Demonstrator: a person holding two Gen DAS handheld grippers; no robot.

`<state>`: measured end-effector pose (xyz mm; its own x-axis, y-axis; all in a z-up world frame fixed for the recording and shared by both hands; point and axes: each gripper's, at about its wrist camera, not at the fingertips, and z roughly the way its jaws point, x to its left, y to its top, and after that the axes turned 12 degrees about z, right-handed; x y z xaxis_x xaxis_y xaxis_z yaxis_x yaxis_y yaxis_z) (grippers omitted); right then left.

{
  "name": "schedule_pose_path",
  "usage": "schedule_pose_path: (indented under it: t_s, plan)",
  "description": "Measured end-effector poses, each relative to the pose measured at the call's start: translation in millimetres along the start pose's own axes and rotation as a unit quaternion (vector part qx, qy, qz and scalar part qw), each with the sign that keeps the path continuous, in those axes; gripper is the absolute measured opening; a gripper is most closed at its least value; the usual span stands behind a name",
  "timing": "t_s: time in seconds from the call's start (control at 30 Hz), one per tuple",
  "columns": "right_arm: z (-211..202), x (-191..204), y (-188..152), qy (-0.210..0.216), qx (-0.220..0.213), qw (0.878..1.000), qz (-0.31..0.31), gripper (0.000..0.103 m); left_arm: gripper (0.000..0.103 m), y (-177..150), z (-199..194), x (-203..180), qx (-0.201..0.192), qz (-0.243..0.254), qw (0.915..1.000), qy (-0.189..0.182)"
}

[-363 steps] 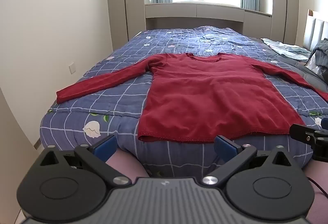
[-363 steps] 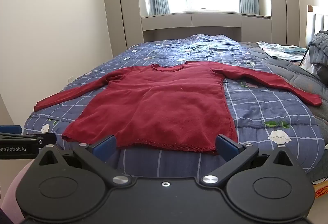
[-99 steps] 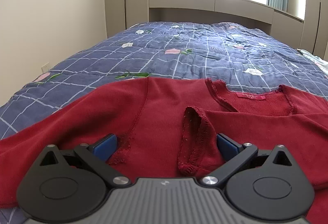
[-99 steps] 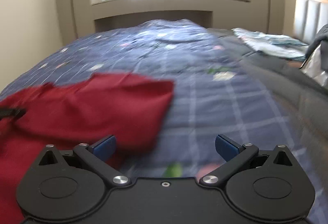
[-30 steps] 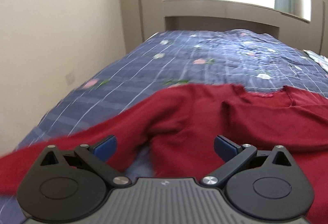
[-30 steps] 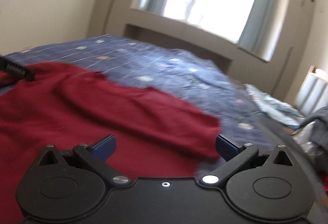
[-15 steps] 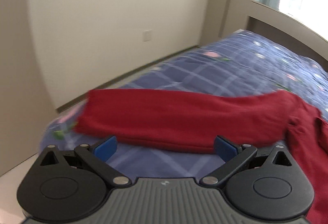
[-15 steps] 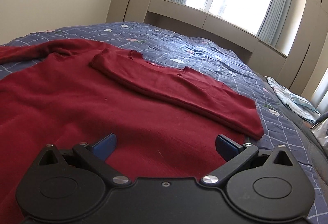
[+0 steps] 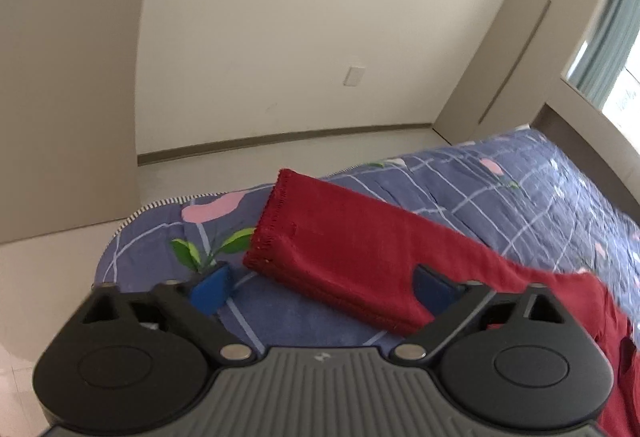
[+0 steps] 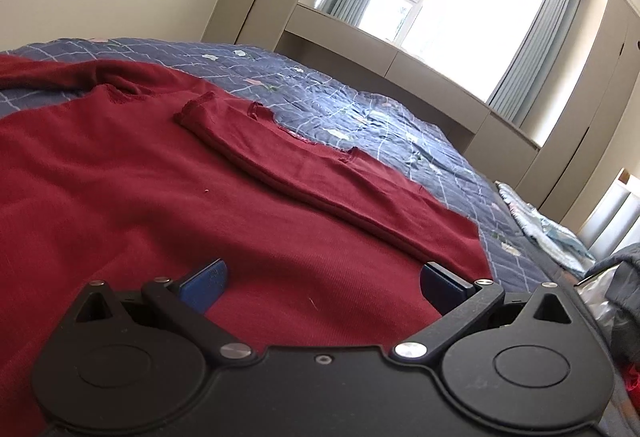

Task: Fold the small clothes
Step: 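Move the left tool to the other sleeve cuff and grasp it, then lift the cuff with the left tool and fold the sleeve across the body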

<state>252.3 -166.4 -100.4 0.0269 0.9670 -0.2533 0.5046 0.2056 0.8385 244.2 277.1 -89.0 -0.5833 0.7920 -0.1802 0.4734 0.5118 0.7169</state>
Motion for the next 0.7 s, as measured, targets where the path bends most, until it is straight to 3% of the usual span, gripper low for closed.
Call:
schedule_pose_path:
  t_s: [0.13, 0.2, 0.33, 0.4, 0.53, 0.7]
  plan:
    - [0, 2, 0, -0.003, -0.003, 1.0, -0.005, 0.102, 0.065, -2, 2, 0, -0.004, -0.017, 0.9997, 0.019]
    - [1, 1, 0, -0.002, -0.002, 1.0, -0.004, 0.103, 0.046, -1, 1, 4, -0.005, -0.035, 0.999, 0.027]
    - [2, 1, 0, -0.001, -0.002, 1.0, 0.0, 0.102, 0.029, 2, 4, 12, -0.004, -0.063, 0.9973, 0.037]
    - [2, 1, 0, -0.001, -0.002, 1.0, 0.0, 0.102, 0.012, 4, 3, 14, -0.009, -0.071, 0.997, 0.031]
    - [2, 1, 0, 0.001, 0.0, 1.0, 0.003, 0.103, 0.008, 15, -4, 4, -0.025, -0.058, 0.9977, 0.024]
    - [4, -8, 2, 0.019, 0.01, 0.999, 0.028, 0.103, 0.008, 53, -23, -36, -0.085, -0.014, 0.9962, -0.013]
